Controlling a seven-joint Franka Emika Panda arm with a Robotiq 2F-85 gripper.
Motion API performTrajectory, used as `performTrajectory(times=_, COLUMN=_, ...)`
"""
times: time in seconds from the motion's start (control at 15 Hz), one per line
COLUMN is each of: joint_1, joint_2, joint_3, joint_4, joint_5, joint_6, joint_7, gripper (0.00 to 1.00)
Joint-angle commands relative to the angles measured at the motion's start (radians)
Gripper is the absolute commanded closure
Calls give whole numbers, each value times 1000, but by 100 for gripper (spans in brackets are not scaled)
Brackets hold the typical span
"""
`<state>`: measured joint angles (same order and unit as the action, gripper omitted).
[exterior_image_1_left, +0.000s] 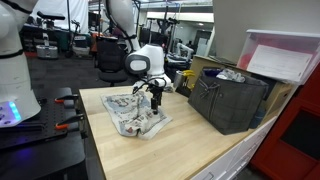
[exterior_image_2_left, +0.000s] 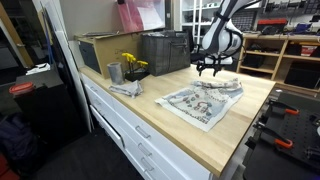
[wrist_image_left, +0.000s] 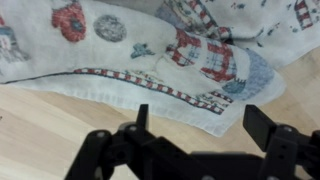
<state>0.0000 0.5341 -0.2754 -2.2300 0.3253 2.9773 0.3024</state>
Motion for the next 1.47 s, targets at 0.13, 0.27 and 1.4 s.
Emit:
performTrajectory(times=0.13, joint_1=0, joint_2=140, joint_3=-13, joint_4=155, joint_5=-20, joint_6=9, joint_7=112, gripper=51)
performTrajectory(times=0.27, joint_1=4, joint_2=166, joint_3=-21, joint_4=189, joint_5=-25, joint_6=21, joint_7=117, gripper=64)
performTrajectory(times=1.4, joint_1=8, joint_2=306, joint_3=-41, joint_4=281, joint_5=-19, joint_6=6, joint_7=131, gripper=69)
